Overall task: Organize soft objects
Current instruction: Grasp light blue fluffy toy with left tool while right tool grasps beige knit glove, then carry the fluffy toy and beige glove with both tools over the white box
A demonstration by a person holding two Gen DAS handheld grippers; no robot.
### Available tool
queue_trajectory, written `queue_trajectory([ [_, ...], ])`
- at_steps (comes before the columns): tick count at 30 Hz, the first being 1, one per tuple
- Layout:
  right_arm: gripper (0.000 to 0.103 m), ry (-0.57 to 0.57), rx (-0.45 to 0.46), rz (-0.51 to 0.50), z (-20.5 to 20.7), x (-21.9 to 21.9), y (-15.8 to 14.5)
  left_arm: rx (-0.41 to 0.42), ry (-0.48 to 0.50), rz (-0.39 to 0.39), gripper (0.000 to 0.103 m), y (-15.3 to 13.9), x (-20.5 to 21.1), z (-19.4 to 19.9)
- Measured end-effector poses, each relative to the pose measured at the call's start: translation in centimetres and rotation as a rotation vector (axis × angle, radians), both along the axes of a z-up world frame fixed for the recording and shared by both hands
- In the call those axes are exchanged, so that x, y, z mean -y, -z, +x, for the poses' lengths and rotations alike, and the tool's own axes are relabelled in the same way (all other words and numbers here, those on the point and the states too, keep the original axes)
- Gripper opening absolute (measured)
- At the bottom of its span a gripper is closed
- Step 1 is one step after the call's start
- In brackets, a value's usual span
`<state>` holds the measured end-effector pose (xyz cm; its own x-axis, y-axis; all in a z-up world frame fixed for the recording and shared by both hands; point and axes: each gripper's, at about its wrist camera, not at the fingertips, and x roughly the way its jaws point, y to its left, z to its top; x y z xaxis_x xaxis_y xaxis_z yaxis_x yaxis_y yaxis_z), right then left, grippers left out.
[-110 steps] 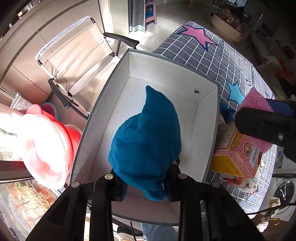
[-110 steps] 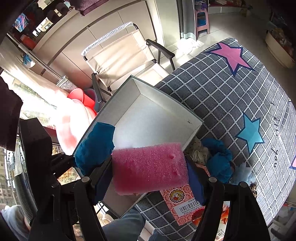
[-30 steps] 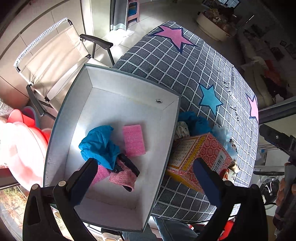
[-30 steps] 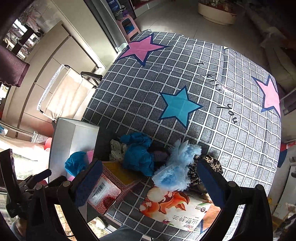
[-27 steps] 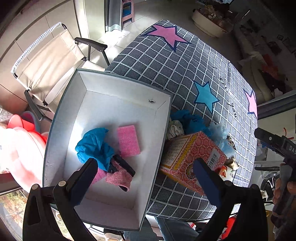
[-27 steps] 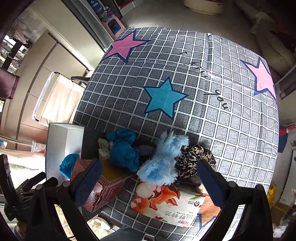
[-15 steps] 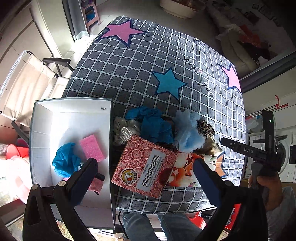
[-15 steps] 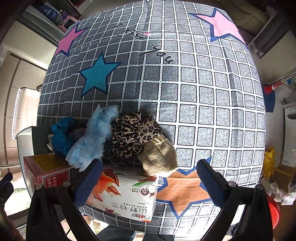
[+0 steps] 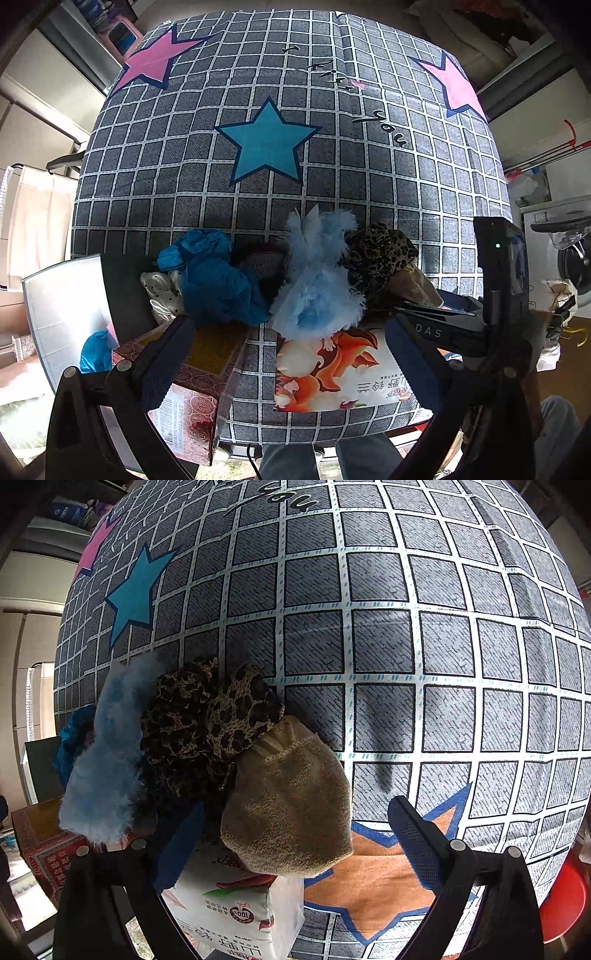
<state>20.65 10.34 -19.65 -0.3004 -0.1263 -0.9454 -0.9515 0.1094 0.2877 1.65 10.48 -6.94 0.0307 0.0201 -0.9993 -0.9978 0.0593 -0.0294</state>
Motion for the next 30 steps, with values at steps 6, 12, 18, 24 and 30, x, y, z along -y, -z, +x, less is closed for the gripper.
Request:
queue_trajectory([
  [6,0.036,-0.057,-0.042,0.029,0.6,0.4,-0.3,-0.079,0.064,-0.053,0.103,3.5,-0.9,2.4],
  [12,0.028,0.003,-0.126,0.072,4.5,1.6,-2.0,-0.137,0.113,-0.14,0.088,7.7,-1.7,4.4],
  [18,0.028,0.075,-0.168,0.107,7.6,3.5,-4.4,-0.108,0.116,-0.198,0.023,9.3,-2.1,4.1],
  [24,0.028,0.127,-0.185,0.142,8.8,4.6,-6.0,-0.052,0.128,-0.077,0.02,6.5,-1.7,4.0],
  [30,0.028,0.131,-0.181,0.175,8.7,4.7,-7.6,-0.018,0.108,0.03,0.02,2.6,-1.3,4.2],
])
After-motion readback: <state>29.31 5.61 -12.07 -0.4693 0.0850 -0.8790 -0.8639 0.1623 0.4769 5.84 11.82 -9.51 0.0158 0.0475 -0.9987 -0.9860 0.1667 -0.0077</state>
